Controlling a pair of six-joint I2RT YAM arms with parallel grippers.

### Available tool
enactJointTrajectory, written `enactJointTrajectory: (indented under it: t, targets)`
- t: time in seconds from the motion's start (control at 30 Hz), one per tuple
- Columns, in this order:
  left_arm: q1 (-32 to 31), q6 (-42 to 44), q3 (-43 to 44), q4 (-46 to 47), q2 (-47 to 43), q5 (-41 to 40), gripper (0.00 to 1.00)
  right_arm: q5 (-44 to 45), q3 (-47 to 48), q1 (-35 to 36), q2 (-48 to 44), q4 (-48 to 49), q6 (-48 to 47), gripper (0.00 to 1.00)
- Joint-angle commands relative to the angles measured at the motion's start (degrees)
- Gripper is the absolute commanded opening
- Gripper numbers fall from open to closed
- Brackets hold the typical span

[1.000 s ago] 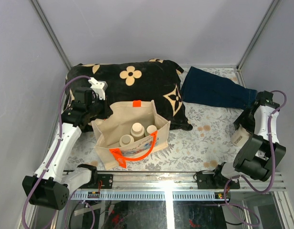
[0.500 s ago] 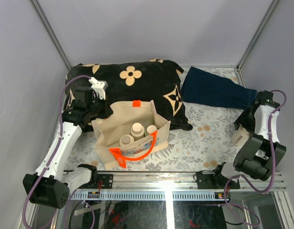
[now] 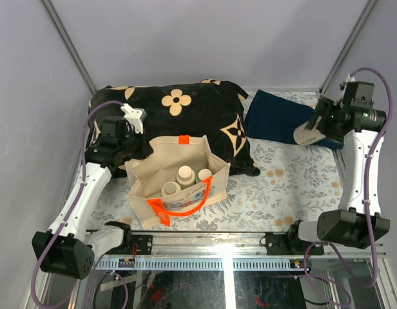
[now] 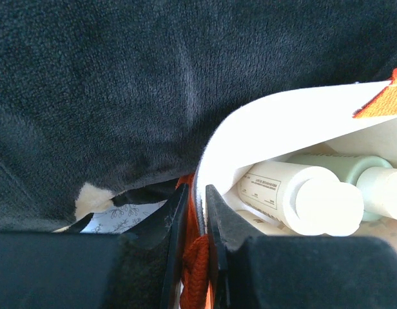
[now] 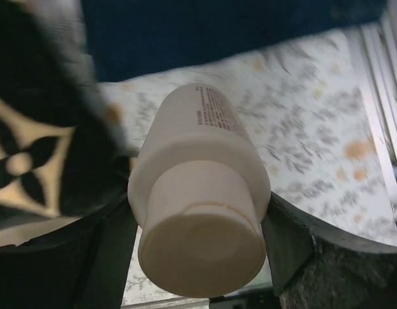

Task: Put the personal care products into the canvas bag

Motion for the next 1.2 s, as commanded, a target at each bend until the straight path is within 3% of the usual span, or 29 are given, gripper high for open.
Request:
enactJointTrajectory:
  t: [0.0,0.23,0.63,0.93,1.17]
  targets:
    - [-0.1,0.4,-0.1,1.4,1.0,1.7,0.13,-12.0,13.0,7.3,-3.1,-2.7,-0.8,0.0]
    - [0.0,0.1,-0.2,1.9,1.2,1.4,0.13,-18.3,24.9,21.1,0.7,-3.9,3.1,0.0]
    - [-0.1,-0.9,0.4,2.3,0.5,-0.2,0.07,-6.5,42.2,51.1,15.4,-4.6,6.8,0.0]
    - [-0.1,-1.7,0.3,2.2,-0.7,-0.6,0.05,-7.0,48.2,63.5,24.2,0.5,9.1,0.0]
    - [0.0,-1.9,0.4,2.2,-0.6,-0.3,0.05,-8.3,49.9,69.2,28.7,4.0,10.2,0.0]
